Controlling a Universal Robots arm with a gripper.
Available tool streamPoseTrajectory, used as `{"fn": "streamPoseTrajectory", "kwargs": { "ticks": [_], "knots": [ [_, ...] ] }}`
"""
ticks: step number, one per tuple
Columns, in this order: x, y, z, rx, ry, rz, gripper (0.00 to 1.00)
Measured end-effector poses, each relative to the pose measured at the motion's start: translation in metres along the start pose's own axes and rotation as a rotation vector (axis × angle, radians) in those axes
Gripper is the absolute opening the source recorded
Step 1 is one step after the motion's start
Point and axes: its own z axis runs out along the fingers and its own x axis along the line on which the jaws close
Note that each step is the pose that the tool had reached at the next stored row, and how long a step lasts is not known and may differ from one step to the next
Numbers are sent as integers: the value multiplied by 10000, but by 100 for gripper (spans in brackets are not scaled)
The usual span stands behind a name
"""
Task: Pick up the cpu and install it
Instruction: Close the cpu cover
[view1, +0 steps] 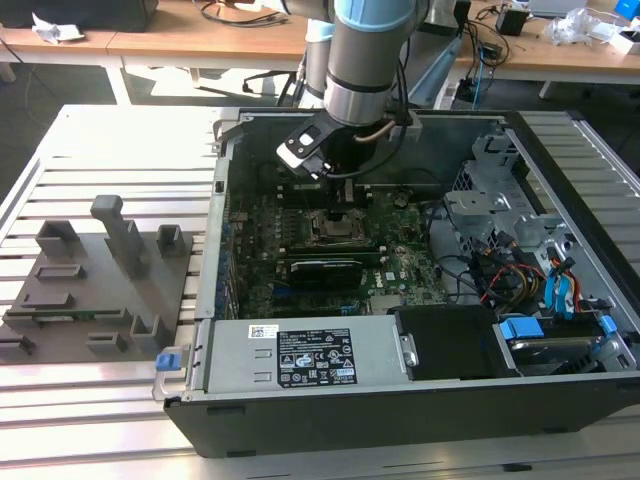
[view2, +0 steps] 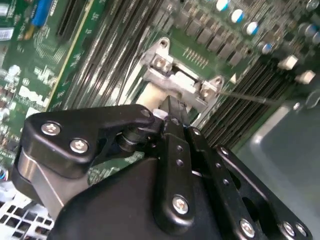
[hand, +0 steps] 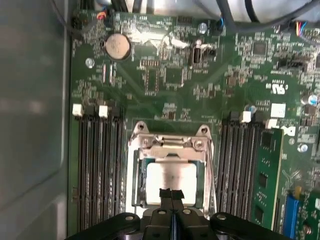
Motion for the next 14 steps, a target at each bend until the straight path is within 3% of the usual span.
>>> {"fn": "streamPoseTrajectory", "kwargs": {
  "ticks": [7,11,14],
  "knots": [
    [8,-108,121,4,-6,-1,11],
    [9,-99,127,-1,2,-2,11],
    [7,-44,123,-3,0,-4,11]
  ]
}}
